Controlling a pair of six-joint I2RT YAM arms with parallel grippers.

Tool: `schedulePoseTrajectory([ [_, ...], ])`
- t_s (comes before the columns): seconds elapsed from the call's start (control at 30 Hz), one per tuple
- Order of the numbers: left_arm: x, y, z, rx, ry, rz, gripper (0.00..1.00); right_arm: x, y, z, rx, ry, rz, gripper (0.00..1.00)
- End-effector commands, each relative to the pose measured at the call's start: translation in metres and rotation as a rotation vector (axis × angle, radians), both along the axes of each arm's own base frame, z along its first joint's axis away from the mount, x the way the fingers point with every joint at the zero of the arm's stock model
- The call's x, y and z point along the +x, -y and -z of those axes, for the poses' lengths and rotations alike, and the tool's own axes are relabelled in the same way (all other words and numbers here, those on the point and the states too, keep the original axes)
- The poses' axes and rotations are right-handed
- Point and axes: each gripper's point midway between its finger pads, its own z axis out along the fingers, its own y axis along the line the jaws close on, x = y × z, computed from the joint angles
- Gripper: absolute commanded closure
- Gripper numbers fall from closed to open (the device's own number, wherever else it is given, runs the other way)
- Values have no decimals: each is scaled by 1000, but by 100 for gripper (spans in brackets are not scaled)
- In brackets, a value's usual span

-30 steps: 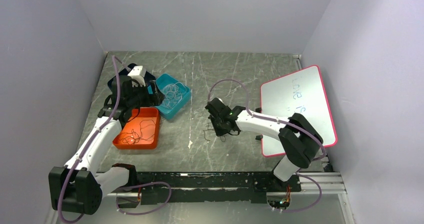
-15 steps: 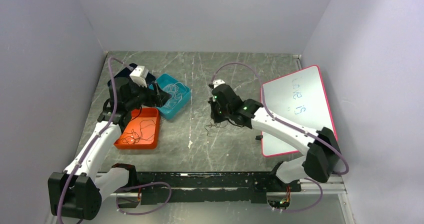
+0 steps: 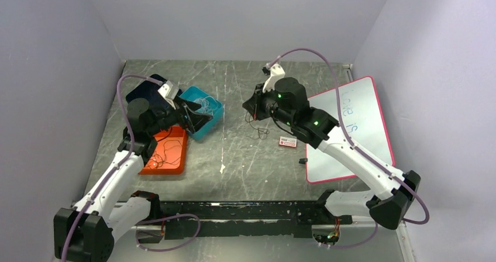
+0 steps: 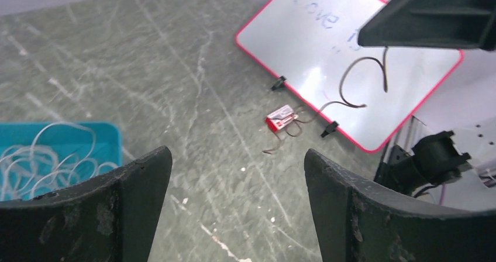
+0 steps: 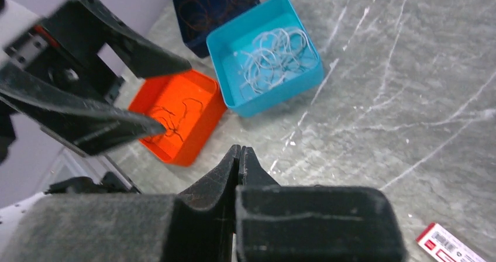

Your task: Untangle the cables

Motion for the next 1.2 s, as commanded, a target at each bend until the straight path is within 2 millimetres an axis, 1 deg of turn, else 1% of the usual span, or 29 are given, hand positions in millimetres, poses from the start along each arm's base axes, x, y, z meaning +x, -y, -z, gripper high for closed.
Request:
schedulePoseTrajectory([
  [0.0, -20, 24, -38, -91, 141, 123, 11, 6, -4, -55, 183, 94, 29, 100],
  [0.17, -23, 45, -64, -149, 222, 169, 10, 6, -9, -91, 322, 146, 28, 100],
  [0.33, -27, 69, -86, -235, 263, 261, 10, 4, -10, -115, 423, 173, 27, 100],
  [0.37, -27, 74, -88, -245, 265, 270, 9, 3, -11, -118, 437, 176, 20, 100],
  [0.47, -23, 89, -92, -264, 273, 292, 9, 1, -15, -126, 466, 179, -5, 100],
  [0.67, -33, 123, -106, -302, 290, 391, 9, -1, -19, -129, 479, 180, -29, 100],
  [0.77, -33, 133, -105, -310, 279, 406, 12, -3, -20, -131, 486, 184, -39, 100],
  [0.8, -33, 136, -104, -315, 272, 406, 15, -4, -20, -132, 488, 184, -42, 100],
  [0.9, -29, 139, -96, -315, 240, 398, 31, -5, -18, -134, 494, 191, -44, 100],
  [0.93, -28, 141, -92, -315, 227, 398, 38, -6, -18, -135, 495, 195, -43, 100],
  [1.03, -27, 143, -83, -314, 197, 406, 62, -8, -15, -142, 498, 217, -44, 100],
  [1.07, -27, 144, -80, -311, 188, 409, 69, -8, -13, -144, 497, 227, -40, 100],
  [1.1, -27, 144, -77, -307, 179, 407, 74, -8, -10, -146, 495, 238, -32, 100],
  [1.17, -27, 142, -73, -299, 170, 398, 82, -8, -2, -152, 488, 266, -9, 100],
])
